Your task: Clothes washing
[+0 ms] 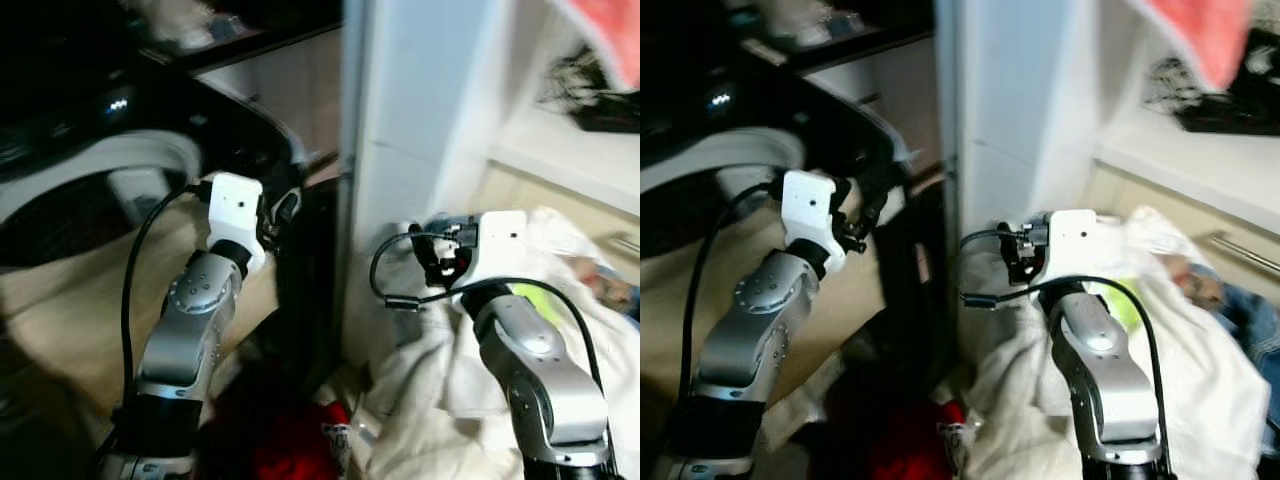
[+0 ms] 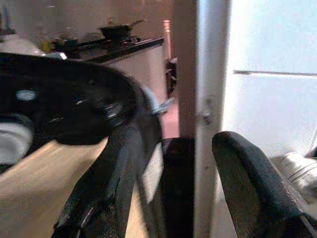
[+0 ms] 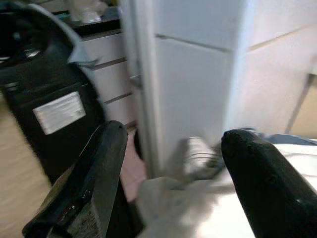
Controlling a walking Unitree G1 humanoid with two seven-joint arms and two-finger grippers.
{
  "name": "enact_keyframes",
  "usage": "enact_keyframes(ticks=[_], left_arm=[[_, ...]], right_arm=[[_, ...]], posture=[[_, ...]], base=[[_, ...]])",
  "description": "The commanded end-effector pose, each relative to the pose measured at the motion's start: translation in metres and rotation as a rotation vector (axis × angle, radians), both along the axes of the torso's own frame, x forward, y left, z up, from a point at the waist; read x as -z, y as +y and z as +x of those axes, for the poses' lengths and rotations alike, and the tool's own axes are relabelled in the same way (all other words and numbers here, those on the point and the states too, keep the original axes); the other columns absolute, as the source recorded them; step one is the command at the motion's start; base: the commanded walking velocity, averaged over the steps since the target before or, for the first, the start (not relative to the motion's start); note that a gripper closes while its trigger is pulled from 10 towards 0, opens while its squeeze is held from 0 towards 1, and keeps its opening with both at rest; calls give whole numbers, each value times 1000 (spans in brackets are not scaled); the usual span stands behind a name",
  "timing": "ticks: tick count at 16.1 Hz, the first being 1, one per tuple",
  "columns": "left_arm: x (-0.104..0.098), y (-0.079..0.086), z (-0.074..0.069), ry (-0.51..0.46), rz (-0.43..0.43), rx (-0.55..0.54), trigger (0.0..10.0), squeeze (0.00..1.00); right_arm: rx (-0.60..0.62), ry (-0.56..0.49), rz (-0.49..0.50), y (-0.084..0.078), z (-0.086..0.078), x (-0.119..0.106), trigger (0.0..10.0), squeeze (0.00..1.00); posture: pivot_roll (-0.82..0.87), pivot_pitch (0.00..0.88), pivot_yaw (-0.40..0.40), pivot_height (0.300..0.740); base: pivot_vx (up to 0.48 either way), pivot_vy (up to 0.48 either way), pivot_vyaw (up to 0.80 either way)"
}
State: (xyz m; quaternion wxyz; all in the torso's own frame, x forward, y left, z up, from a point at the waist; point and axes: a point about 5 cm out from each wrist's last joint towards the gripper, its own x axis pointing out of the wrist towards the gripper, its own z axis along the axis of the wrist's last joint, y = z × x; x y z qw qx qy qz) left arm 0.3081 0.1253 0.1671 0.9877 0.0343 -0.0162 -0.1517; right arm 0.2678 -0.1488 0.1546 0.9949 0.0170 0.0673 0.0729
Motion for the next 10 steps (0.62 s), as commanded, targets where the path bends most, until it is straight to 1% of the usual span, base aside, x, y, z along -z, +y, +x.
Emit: enact_keyframes(ticks=[1,2,3,4,5,6,7,8,9,10], left_arm=[[-2,0,-1,-10,2,11,10000,0],[-1,-1,-2,-6,5,21,10000,0],[-1,-2,-2,-4,17,30,10000,0],[-1,-3,-2,-4,19,47,10000,0],[0,-4,-4,-2,25,80,10000,0],[0,-6,-5,-2,30,112,10000,0],[4,-10,-9,11,68,225,10000,0],[5,-11,-10,16,77,245,10000,0],[9,-11,-13,32,97,288,10000,0],[12,-11,-15,45,110,322,10000,0]], right_arm=[[24,11,-3,-6,3,-1,10000,0],[40,16,-3,-10,3,-1,10000,1000],[47,30,-11,-13,3,0,10000,1000],[69,71,-21,-16,2,2,10000,1000],[111,119,-47,-21,2,5,10000,1000],[143,142,-66,-26,2,6,10000,1000],[166,183,-108,-36,3,8,10000,1000],[167,190,-116,-37,4,8,10000,1000],[157,233,-157,-44,4,13,10000,1000],[163,267,-174,-50,5,17,10000,1000]], posture=[[-153,0,41,740],[-155,0,44,740],[-155,0,44,740],[-154,0,45,740],[-154,0,43,740],[-153,0,41,740],[-151,0,38,740],[-151,0,38,740],[-152,0,37,740],[-152,0,37,740]], base=[[0,0,0],[0,0,0],[0,0,0],[0,0,0],[0,0,0],[0,0,0],[0,0,0],[0,0,0],[0,0,0],[0,0,0]])
